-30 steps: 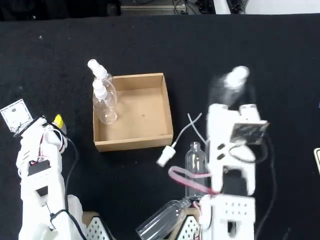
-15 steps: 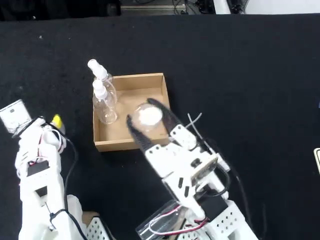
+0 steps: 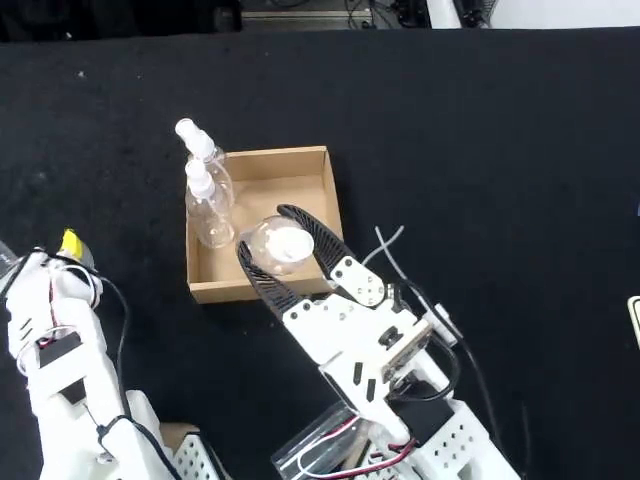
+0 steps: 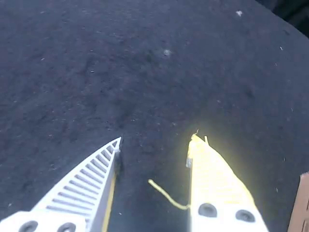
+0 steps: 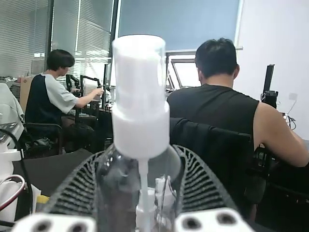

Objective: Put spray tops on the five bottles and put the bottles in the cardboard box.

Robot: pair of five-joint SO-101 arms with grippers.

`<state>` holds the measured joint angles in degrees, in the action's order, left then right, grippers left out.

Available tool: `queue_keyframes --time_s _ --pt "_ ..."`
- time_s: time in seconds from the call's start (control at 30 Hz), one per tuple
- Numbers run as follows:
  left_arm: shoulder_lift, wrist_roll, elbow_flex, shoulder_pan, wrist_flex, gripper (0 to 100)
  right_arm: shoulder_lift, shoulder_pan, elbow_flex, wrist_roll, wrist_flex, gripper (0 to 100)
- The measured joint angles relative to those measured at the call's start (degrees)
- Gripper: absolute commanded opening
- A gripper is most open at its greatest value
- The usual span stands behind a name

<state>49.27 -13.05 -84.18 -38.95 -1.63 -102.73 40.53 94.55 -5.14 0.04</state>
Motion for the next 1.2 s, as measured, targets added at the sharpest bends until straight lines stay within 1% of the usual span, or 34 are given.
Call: queue_keyframes --time_s 0.13,0.27,0.4,0.5,0.6,0.77,0.97,1.2 --pt "0.0 -2.2 0.0 -1.85 0.0 20 8.26 0.0 -5.36 2.99 -0.79 1.0" --pt "0.0 -2.64 0.0 -2.64 0.0 20 21.36 0.0 -9.85 4.57 -5.27 1.0" --pt "0.0 -2.64 0.0 -4.31 0.0 20 34.55 0.0 -10.55 4.75 -13.63 1.0" --pt "0.0 -2.73 0.0 -4.31 0.0 20 43.34 0.0 -10.55 4.75 -21.19 1.0" --pt "0.0 -2.73 0.0 -4.31 0.0 20 50.9 0.0 -10.55 4.75 -25.93 1.0" --pt "0.0 -2.73 0.0 -4.31 0.0 20 60.84 0.0 -10.64 4.75 -33.14 1.0" --pt "0.0 -2.73 0.0 -4.22 0.0 20 69.45 0.09 -11.87 4.75 -40.7 1.0" --pt "0.0 -2.73 0.0 -4.22 0.0 20 80.79 0.09 -17.76 4.84 -42.37 1.0"
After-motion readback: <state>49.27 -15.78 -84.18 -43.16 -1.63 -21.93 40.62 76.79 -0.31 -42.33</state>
